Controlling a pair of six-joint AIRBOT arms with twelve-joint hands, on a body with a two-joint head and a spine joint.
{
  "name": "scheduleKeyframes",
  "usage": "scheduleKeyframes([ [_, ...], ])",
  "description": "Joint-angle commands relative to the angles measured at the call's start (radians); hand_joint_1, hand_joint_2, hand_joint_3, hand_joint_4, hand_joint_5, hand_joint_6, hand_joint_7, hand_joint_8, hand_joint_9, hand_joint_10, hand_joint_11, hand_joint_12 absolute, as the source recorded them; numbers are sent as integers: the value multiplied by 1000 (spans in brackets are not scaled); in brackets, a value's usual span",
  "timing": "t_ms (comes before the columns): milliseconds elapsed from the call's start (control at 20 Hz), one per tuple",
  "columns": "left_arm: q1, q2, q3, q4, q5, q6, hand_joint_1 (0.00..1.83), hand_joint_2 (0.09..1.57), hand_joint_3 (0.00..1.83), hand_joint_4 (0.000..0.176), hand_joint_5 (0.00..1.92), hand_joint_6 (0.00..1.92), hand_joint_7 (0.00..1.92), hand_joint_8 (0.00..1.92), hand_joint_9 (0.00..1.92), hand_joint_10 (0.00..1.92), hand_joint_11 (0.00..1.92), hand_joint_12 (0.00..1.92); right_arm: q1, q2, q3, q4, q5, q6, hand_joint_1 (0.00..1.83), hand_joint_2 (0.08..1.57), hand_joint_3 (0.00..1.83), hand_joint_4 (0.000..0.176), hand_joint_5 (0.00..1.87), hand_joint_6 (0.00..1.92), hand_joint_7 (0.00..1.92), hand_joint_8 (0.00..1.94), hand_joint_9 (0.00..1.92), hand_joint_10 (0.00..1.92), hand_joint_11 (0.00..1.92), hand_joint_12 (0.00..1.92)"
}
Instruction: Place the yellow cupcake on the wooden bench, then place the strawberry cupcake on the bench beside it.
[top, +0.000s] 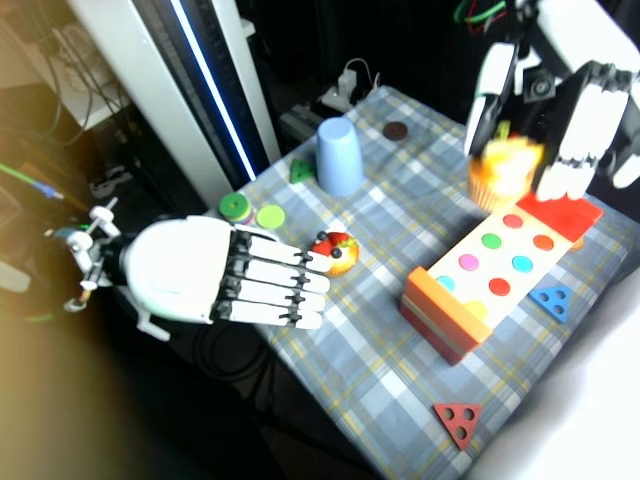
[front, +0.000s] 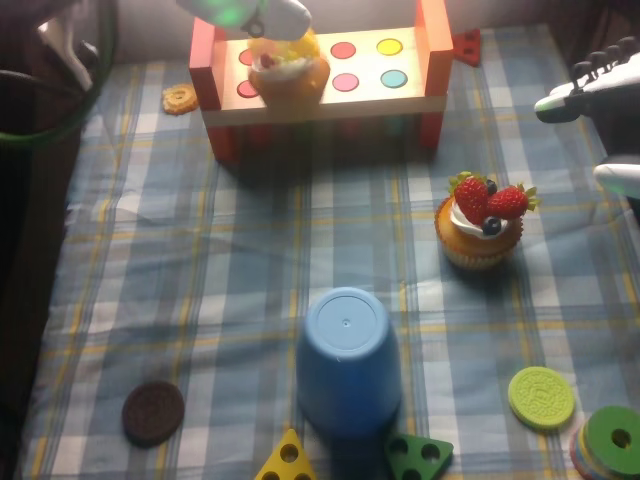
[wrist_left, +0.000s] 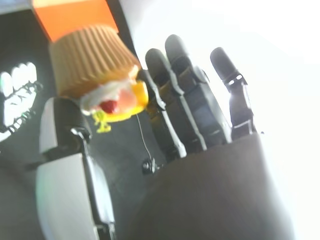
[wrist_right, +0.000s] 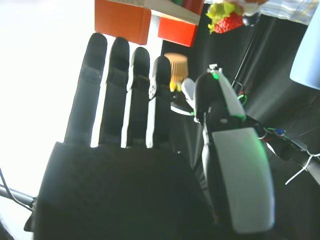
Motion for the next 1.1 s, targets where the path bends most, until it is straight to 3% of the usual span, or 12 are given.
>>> scheduleKeyframes([
  [0,-15,-13,20,-29,-54,32,875,1064,6,62,810,0,872,0,786,1,91,1004,10,-4,6,31,111,7,728,1318,0,0,584,1,633,3,618,7,513,204],
  [50,-15,-32,43,-71,-48,76,869,1093,2,77,773,0,811,0,729,0,87,913,10,-5,7,31,111,9,743,1313,0,0,591,3,639,4,620,6,512,201],
  [100,-15,-43,60,-120,-42,122,864,1113,6,71,744,5,753,6,665,6,90,771,11,-6,8,28,111,9,738,1310,0,0,590,1,639,2,623,3,515,195],
  [200,0,-42,68,-162,-43,138,851,1116,0,69,734,1,730,0,652,2,105,736,11,-9,8,26,110,12,734,1308,0,0,584,0,644,3,627,4,512,193],
  [450,27,-5,25,-165,-79,128,715,1122,0,60,745,1,765,0,679,2,100,889,10,-11,9,26,109,13,753,1310,0,0,585,2,673,5,643,3,506,211],
  [550,42,18,-4,-59,-116,-14,772,1073,0,57,699,0,747,0,669,0,81,957,10,-13,9,26,109,13,747,1312,1,0,589,3,672,3,649,5,505,214],
  [650,53,46,-41,50,-171,-160,743,1047,0,123,494,0,587,0,572,0,9,1097,10,-16,9,26,109,14,744,1309,0,0,591,3,673,3,651,5,507,217],
  [700,60,66,-71,116,-220,-242,593,989,0,173,238,0,329,0,403,0,0,988,10,-19,8,26,109,19,719,1302,0,0,582,0,646,0,630,0,493,216],
  [800,78,105,-120,216,-295,-391,560,942,0,175,171,2,235,0,316,0,0,890,14,-21,8,21,111,22,696,1300,0,0,563,0,615,0,598,0,466,207],
  [900,133,174,-201,351,-427,-602,588,862,0,176,38,3,74,3,76,0,0,559,35,-27,8,-6,110,22,739,1250,0,0,508,0,545,0,505,0,384,181],
  [1000,211,249,-287,429,-558,-733,623,836,0,176,20,8,27,0,65,10,0,459,66,-38,11,-45,87,22,685,1136,0,0,461,0,501,0,470,0,363,197],
  [1050,257,286,-330,459,-628,-792,679,851,0,176,3,1,7,1,41,5,0,388,92,-46,15,-73,62,23,642,1082,30,49,404,0,470,0,448,0,197,539],
])
